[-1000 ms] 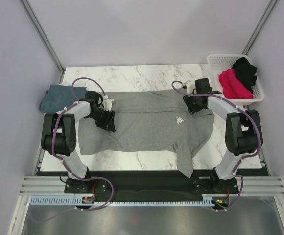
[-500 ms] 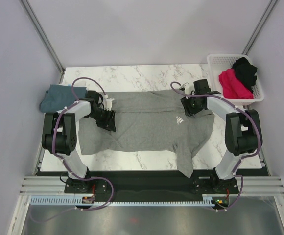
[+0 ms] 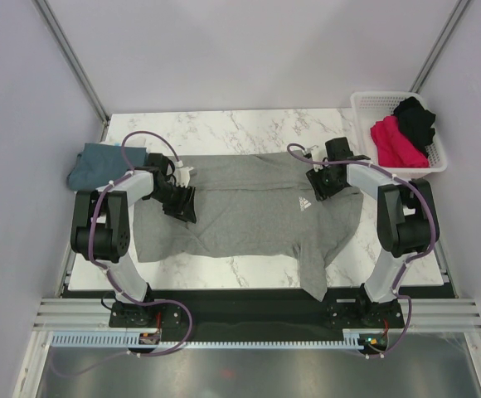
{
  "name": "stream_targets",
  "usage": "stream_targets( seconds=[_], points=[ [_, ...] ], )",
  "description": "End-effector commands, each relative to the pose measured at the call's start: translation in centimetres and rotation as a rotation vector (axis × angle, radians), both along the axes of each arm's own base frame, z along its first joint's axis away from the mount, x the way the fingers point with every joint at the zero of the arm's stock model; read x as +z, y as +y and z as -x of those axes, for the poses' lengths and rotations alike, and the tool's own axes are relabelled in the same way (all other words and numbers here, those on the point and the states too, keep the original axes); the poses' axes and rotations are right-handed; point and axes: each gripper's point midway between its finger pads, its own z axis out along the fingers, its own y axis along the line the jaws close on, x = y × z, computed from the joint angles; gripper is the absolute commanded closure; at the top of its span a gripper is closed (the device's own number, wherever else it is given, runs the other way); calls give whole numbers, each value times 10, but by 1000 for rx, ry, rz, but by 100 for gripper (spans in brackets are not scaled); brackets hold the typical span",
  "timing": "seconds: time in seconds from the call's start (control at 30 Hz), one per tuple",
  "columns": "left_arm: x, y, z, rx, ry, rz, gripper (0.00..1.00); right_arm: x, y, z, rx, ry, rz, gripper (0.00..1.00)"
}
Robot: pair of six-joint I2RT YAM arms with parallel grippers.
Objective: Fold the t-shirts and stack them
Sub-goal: Fold the tshirt
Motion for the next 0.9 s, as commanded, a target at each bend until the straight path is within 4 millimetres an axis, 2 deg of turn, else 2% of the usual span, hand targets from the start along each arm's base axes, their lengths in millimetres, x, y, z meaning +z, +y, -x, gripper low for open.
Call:
stream_targets(
  seconds=[0.0, 0.4, 0.63, 0.87],
  points=[
    [-5, -2, -4, 7, -2, -1, 49, 10, -9, -23, -9, -76, 52, 48],
    [-6, -2, -1, 4, 2, -2, 49, 6, -16, -34, -25, -99, 71, 49],
    [-10, 2, 0, 5, 5, -27, 49, 18, -17, -41, -38, -120, 31, 49],
    [-13, 4, 3, 7, 15, -39, 49, 21, -23, -45, -56, -120, 5, 51]
  ],
)
